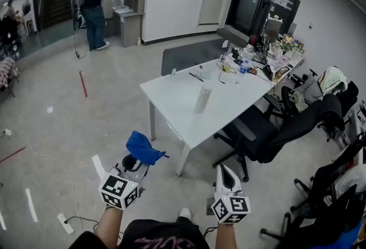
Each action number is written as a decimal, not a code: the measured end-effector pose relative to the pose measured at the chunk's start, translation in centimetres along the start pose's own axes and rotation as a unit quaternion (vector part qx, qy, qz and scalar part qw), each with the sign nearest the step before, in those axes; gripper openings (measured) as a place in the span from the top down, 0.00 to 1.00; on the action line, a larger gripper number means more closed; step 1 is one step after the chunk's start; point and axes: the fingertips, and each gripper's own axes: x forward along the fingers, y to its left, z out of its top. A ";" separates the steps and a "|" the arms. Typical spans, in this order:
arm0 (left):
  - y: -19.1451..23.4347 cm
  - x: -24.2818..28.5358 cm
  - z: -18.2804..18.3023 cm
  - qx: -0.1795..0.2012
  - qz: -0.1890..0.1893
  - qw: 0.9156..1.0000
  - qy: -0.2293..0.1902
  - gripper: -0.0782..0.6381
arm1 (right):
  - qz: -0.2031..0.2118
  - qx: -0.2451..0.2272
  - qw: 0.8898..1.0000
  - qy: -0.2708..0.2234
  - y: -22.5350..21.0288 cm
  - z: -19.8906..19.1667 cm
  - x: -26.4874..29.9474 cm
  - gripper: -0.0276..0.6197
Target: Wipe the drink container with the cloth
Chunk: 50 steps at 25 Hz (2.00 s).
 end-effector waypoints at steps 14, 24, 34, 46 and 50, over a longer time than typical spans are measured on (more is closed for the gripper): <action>0.3 0.3 -1.3 -0.011 -0.012 1.000 0.010 0.75 | -0.007 0.004 1.000 0.010 0.1 -1.0 -0.1 0.96; 1.3 3.6 -1.2 0.002 -0.016 1.000 0.017 0.75 | -0.006 0.009 1.000 0.007 -1.4 -1.0 3.0 0.96; 3.4 8.1 -1.8 -0.002 -0.014 0.999 0.035 0.75 | 0.002 0.018 1.000 0.019 -3.6 -1.3 7.9 0.96; 5.7 14.5 -2.8 -0.009 -0.019 0.998 0.055 0.75 | 0.001 0.029 0.999 0.033 -7.0 -1.9 13.7 0.96; 6.5 17.5 -3.7 -0.011 -0.021 0.998 0.065 0.75 | -0.002 0.034 0.999 0.039 -8.9 -2.6 16.1 0.96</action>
